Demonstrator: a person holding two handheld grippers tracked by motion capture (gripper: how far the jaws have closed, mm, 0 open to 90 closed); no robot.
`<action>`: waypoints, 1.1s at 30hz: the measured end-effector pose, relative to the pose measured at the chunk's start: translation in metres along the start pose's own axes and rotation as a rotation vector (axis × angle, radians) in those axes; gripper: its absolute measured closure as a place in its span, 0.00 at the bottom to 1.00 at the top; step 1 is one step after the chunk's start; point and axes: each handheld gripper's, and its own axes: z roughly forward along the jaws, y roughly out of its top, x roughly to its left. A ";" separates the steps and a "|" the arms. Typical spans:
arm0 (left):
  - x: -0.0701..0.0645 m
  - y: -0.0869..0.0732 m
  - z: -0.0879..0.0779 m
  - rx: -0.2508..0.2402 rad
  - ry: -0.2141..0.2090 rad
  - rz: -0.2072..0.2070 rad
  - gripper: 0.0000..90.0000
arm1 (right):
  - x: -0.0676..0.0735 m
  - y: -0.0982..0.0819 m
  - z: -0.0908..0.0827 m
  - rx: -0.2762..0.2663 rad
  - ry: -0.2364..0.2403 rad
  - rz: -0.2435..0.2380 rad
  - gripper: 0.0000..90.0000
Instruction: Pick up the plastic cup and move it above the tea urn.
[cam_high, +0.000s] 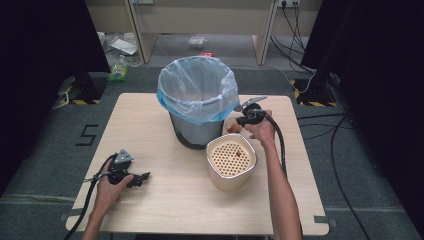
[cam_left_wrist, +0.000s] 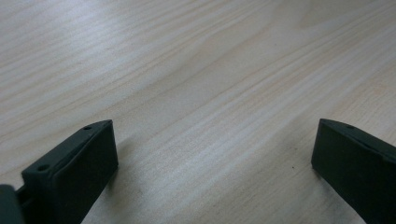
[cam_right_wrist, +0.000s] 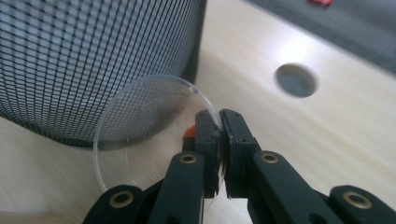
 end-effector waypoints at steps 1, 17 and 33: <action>0.000 0.000 0.000 0.000 0.000 0.000 0.00 | -0.001 0.000 -0.003 -0.010 -0.008 -0.004 0.96; 0.000 0.000 0.000 0.000 0.000 -0.001 0.00 | -0.003 -0.003 -0.084 -0.217 -0.188 -0.083 0.97; 0.000 0.000 0.000 0.000 0.000 -0.001 0.00 | 0.032 -0.009 -0.112 -0.301 -0.248 -0.202 0.96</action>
